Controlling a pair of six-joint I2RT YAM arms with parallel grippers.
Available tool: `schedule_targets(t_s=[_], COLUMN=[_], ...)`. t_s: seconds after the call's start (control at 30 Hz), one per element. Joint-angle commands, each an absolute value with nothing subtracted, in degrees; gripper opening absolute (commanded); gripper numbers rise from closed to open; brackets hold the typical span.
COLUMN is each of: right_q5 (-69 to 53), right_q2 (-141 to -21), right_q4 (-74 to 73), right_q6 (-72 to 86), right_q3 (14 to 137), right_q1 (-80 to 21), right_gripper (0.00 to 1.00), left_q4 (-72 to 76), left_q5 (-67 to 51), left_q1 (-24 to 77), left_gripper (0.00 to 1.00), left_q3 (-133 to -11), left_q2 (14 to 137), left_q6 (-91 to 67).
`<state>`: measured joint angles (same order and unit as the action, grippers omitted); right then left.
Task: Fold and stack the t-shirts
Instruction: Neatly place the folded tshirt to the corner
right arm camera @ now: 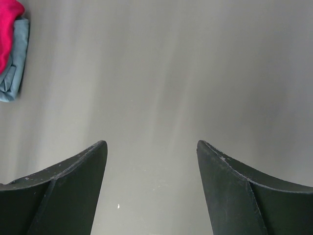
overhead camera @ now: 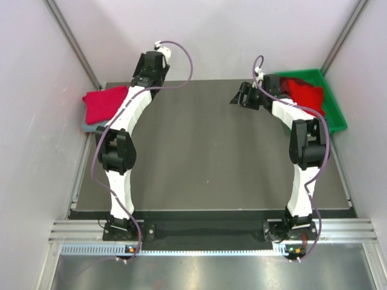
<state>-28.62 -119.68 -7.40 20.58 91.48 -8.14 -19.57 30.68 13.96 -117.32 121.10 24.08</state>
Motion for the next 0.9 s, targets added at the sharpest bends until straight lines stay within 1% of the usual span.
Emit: schedule_targets(t_s=[0.0, 0.07, 0.2, 0.23, 0.27, 0.37, 0.67, 0.87], right_q5=[-28.8, -28.8, -29.0, -29.0, -28.9, -29.1, -29.8, -30.0], right_q2=[-114.7, -114.4, -114.1, -114.1, -114.1, -114.3, -115.3, -115.8], right_q4=[-5.8, -5.8, -5.7, -5.7, -5.6, -5.4, -4.7, -4.5], right_q6=[19.4, 19.3, 19.2, 19.3, 19.2, 19.3, 19.9, 20.1], right_q3=[91.2, 90.5, 90.3, 90.3, 90.4, 90.5, 90.6, 91.1], right_q1=[-8.9, -8.9, -8.9, -9.0, -8.9, -9.0, -8.9, -8.6], right_gripper=[0.75, 0.75, 0.75, 0.75, 0.75, 0.75, 0.75, 0.75], left_q4=[-31.3, -32.2, -35.1, -35.8, -36.4, -37.4, -39.8, -38.6], left_q5=[24.0, 23.3, 20.4, 20.0, 18.6, 17.5, 20.1, 25.7], left_q1=[10.7, 10.6, 9.7, 9.5, 9.3, 8.4, 7.8, 7.9], left_gripper=[0.73, 0.70, 0.70, 0.68, 0.61, 0.54, 0.55, 0.57], left_q3=[-112.2, -109.7, -108.5, -108.6, -108.7, -109.2, -112.7, -110.0], left_q2=[119.8, 119.9, 121.0, 121.4, 121.6, 122.7, 126.7, 122.7], left_q6=[13.3, 12.6, 13.9, 14.5, 14.7, 14.7, 15.8, 16.6])
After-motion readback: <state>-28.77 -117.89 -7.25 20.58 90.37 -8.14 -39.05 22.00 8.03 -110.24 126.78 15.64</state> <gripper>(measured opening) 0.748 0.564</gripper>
